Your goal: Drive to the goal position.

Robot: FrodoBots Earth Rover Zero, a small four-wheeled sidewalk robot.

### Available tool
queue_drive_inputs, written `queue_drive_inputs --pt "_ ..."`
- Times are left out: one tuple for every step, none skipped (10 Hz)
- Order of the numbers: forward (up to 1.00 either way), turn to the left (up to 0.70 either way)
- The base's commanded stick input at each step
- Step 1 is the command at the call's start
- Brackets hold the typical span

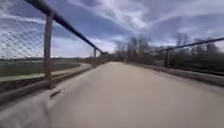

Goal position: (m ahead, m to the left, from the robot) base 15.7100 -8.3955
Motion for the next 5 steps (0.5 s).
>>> queue_drive_inputs --pt "1.0 0.01" --pt "1.0 0.01" --pt "1.0 0.01" --pt "1.0 0.01" --pt "1.0 0.01"
